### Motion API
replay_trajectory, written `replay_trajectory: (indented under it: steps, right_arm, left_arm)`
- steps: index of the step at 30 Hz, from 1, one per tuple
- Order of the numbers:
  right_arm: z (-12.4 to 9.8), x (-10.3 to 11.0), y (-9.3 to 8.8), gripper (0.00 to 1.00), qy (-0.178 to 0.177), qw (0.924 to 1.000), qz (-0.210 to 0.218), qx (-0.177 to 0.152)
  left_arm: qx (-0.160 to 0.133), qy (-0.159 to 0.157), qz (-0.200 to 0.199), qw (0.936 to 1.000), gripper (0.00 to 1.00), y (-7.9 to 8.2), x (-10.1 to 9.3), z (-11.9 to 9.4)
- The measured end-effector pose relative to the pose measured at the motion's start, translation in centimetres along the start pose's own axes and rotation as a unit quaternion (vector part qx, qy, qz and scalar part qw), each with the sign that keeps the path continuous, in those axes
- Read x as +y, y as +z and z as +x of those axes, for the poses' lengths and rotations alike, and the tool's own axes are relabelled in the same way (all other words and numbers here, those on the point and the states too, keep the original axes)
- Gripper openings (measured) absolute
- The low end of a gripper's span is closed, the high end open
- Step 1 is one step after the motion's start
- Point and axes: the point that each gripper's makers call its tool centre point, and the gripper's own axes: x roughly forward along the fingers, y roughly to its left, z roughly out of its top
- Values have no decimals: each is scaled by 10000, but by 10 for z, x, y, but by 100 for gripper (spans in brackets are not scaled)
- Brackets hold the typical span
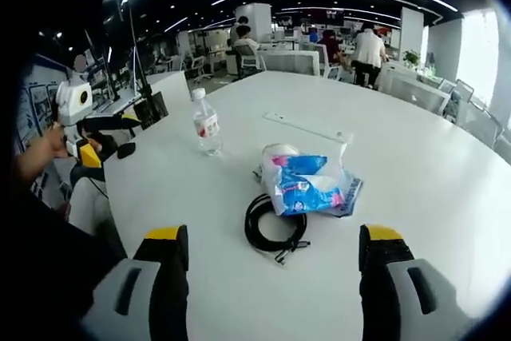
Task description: Arrange the tabletop items into an orderly group along one side of the table until the central work area is clear of visible clutter.
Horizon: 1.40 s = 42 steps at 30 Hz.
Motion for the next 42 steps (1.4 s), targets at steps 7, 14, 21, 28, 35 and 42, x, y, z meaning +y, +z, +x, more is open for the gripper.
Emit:
replay_trajectory:
  steps: [7, 14, 21, 28, 35, 42]
  right_arm:
    - [18, 1, 1, 71, 13, 9999, -138, 72]
    - [28, -2, -1, 60, 58, 9998, -147, 85]
    - [34, 1, 15, 54, 108, 9996, -225, -97]
    - [45, 4, 31, 49, 180, 9988, -438, -129]
    - [55, 10, 51, 47, 316, 9967, -734, -143]
    - [68, 12, 64, 47, 466, 9927, -1112, -20]
  left_arm:
    - [-25, 6, -60, 10000, 100, -3, -6, -2]
    - [-23, 42, -117, 9999, 100, -9, -7, -3]
    - [-9, 56, -119, 9999, 99, -10, -10, -5]
    - [-14, 69, -114, 9999, 99, -10, -18, -3]
    - [-6, 76, -129, 9999, 99, -13, -19, -5]
    - [-58, 141, -166, 9997, 99, -13, -14, -9]
